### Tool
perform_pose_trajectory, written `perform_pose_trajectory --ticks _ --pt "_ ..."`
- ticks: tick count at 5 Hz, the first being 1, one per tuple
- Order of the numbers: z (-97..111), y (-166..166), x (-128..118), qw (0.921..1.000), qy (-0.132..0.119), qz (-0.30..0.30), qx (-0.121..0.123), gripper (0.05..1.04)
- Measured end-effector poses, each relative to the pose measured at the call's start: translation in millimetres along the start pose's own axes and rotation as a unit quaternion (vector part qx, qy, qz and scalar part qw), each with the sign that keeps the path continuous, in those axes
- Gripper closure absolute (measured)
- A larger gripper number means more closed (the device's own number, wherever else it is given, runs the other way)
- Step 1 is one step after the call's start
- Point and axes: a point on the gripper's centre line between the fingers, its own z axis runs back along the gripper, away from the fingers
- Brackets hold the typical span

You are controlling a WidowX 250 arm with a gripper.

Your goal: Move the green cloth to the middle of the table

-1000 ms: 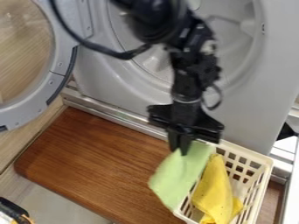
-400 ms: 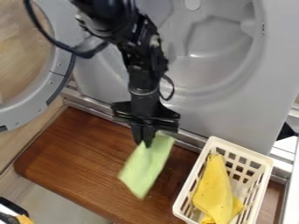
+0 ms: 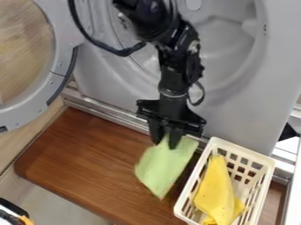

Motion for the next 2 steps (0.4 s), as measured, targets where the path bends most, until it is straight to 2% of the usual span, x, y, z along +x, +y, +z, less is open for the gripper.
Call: perform_pose_trajectory --ticks 1,2 --pt "1.5 -6.2 -1.6 0.9999 0.001 -0.009 0.008 0.237" --pt "0.8 -5.9 -4.1 0.9998 0.013 0.006 0.015 0.07"
